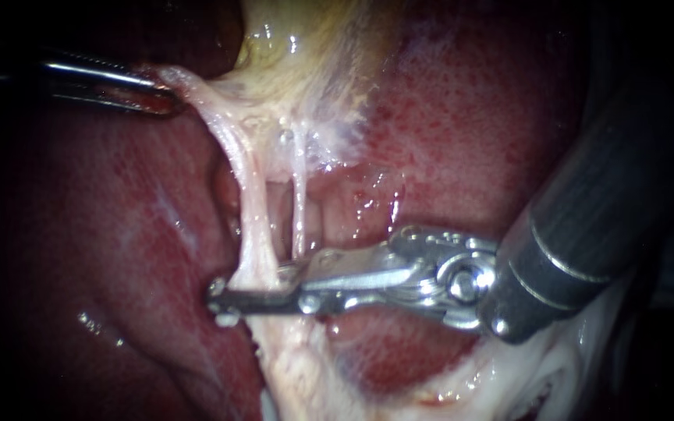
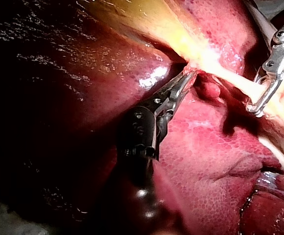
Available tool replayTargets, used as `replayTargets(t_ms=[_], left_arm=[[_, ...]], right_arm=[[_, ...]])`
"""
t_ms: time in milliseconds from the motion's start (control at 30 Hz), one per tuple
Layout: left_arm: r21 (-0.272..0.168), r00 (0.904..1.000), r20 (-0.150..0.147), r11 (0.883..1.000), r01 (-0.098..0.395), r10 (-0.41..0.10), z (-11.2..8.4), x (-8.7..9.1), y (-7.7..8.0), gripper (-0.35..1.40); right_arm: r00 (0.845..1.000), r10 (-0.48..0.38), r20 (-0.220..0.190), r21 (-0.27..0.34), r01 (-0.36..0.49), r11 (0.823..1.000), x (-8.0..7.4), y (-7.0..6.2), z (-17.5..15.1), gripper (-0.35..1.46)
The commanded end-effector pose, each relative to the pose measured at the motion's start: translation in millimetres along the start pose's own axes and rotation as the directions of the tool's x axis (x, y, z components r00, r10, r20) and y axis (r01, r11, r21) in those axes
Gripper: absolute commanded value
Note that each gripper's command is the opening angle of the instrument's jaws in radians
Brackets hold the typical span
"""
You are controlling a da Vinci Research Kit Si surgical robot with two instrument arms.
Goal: Going back second clip left tube
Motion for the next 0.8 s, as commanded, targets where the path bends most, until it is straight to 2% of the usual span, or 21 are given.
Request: replayTargets(t_ms=[33, 133, 267, 333, 433, 533, 567, 633, 667, 733, 800], left_arm=[[0.001, 1.0, 0.0, 1.0, 0.0, 0.0, 0.0, 0.0, 0.0, -0.35], [0.001, 1.0, 0.0, 1.0, 0.0, 0.0, 0.0, 0.0, 0.0, -0.35], [0.0, 1.0, 0.0, 1.0, 0.0, 0.0, -0.1, 0.0, 0.0, -0.35], [0.0, 1.0, 0.0, 1.0, 0.0, 0.0, -0.1, -0.1, 0.0, -0.35], [0.0, 1.0, 0.0, 1.0, 0.0, 0.0, -0.2, -0.1, 0.0, -0.35], [-0.001, 1.0, 0.0, 1.0, 0.0, 0.0, -0.3, -0.1, 0.0, -0.35], [-0.001, 1.0, 0.0, 1.0, -0.001, 0.001, -0.3, -0.1, 0.0, -0.35], [-0.001, 1.0, 0.0, 1.0, -0.001, 0.001, -0.3, -0.1, 0.0, -0.35], [-0.001, 1.0, 0.0, 1.0, -0.001, 0.001, -0.3, -0.2, 0.0, -0.35], [-0.001, 1.0, 0.0, 1.0, -0.001, 0.001, -0.4, -0.2, 0.0, -0.35], [-0.002, 1.0, 0.0, 1.0, -0.001, 0.001, -0.4, -0.2, 0.0, -0.35]], right_arm=[[0.999, -0.047, 0.0, -0.006, 0.047, 0.999, -0.1, 0.2, 0.2, 0.08], [0.994, -0.109, -0.005, -0.023, 0.109, 0.994, -0.3, 1.3, 1.0, 0.41], [0.982, -0.189, -0.024, -0.08, 0.187, 0.979, -0.9, 2.9, 1.2, 0.49], [0.968, -0.248, -0.028, -0.107, 0.243, 0.964, -1.1, 3.7, 0.6, 0.5], [0.951, -0.307, -0.023, -0.12, 0.302, 0.946, -1.6, 4.3, -0.8, 0.5], [0.922, -0.386, -0.015, -0.139, 0.38, 0.914, -2.0, 4.0, -2.8, 0.5], [0.906, -0.422, -0.01, -0.141, 0.417, 0.898, -2.1, 3.7, -3.7, 0.5], [0.89, -0.455, -0.004, -0.138, 0.45, 0.882, -2.1, 3.2, -5.1, 0.5], [0.875, -0.484, 0.0, -0.136, 0.48, 0.867, -2.1, 2.8, -6.1, 0.5], [0.857, -0.516, 0.005, -0.137, 0.512, 0.848, -2.0, 2.1, -7.6, 0.5], [0.831, -0.556, 0.011, -0.142, 0.552, 0.822, -2.0, 1.5, -9.4, 0.5]])
